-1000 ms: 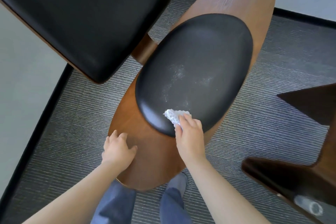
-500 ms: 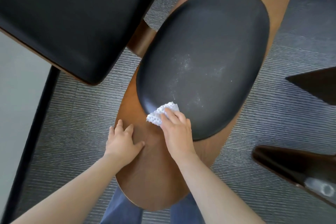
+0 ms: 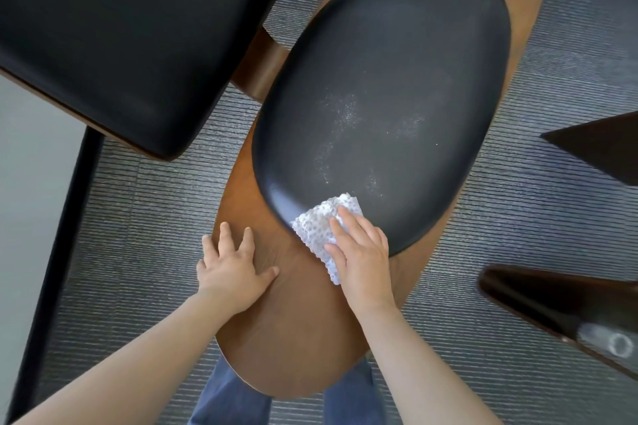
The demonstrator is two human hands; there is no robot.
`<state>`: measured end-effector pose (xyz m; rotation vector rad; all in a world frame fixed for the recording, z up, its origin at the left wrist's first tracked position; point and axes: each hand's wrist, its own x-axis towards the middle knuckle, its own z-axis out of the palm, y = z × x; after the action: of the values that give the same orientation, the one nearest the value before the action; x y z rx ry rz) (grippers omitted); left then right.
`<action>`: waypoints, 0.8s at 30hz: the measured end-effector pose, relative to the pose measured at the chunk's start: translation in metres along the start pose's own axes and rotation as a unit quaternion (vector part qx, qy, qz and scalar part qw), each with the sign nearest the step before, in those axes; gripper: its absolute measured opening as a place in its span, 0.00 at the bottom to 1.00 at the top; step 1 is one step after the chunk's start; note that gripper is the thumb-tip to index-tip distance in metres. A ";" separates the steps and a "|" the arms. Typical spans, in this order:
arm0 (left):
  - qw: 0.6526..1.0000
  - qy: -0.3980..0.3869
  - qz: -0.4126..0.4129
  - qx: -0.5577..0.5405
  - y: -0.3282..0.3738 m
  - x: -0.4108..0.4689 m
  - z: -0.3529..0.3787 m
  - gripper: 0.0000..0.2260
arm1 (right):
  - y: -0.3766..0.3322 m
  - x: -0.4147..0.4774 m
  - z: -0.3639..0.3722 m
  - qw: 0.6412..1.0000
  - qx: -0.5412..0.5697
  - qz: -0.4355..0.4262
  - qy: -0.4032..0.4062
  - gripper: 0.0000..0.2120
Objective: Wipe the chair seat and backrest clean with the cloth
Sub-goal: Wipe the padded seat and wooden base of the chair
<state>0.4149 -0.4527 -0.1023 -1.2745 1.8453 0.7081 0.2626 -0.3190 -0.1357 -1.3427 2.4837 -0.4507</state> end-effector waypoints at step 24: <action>0.998 -0.008 -0.024 0.048 0.004 0.004 0.006 0.39 | 0.080 0.025 -0.033 0.967 -0.037 0.250 -0.022 0.31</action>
<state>0.4118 -0.4481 -0.1087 -1.2438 1.8077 0.5935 0.1764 -0.2941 -0.1399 -0.6889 2.6910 -0.2091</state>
